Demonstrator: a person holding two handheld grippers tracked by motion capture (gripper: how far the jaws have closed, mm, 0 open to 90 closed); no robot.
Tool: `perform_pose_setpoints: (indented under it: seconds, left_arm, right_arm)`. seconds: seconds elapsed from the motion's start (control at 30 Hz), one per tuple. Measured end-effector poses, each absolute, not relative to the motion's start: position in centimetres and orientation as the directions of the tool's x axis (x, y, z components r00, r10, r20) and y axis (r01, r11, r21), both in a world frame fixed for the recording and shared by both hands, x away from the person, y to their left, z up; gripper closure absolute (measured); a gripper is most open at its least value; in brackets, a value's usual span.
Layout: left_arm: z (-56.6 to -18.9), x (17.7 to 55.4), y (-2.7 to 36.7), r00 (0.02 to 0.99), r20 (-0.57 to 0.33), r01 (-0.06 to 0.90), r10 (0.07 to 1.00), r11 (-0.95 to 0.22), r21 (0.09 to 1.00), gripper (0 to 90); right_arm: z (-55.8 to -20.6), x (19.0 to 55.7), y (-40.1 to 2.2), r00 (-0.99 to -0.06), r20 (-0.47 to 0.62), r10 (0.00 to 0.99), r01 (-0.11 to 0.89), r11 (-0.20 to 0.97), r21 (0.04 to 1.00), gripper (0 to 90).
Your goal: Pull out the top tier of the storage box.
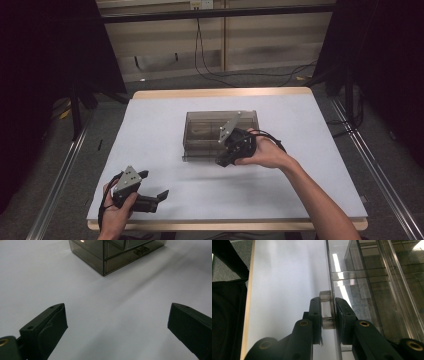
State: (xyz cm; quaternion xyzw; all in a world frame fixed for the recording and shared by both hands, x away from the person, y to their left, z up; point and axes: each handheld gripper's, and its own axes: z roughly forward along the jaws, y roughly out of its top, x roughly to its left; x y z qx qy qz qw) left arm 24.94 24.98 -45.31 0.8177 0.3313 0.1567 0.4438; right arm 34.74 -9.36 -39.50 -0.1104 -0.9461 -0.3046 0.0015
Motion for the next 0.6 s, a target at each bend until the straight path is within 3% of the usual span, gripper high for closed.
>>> perform_pose_setpoints:
  seconds: [0.6]
  left_arm:
    - [-45.33,24.93,24.95,0.731,-0.041,0.405,0.681,-0.385,0.83,2.3]
  right_arm:
    - [-39.37,34.09,-9.2,-0.98,0.072,0.188,0.195,0.796,0.573,77.5]
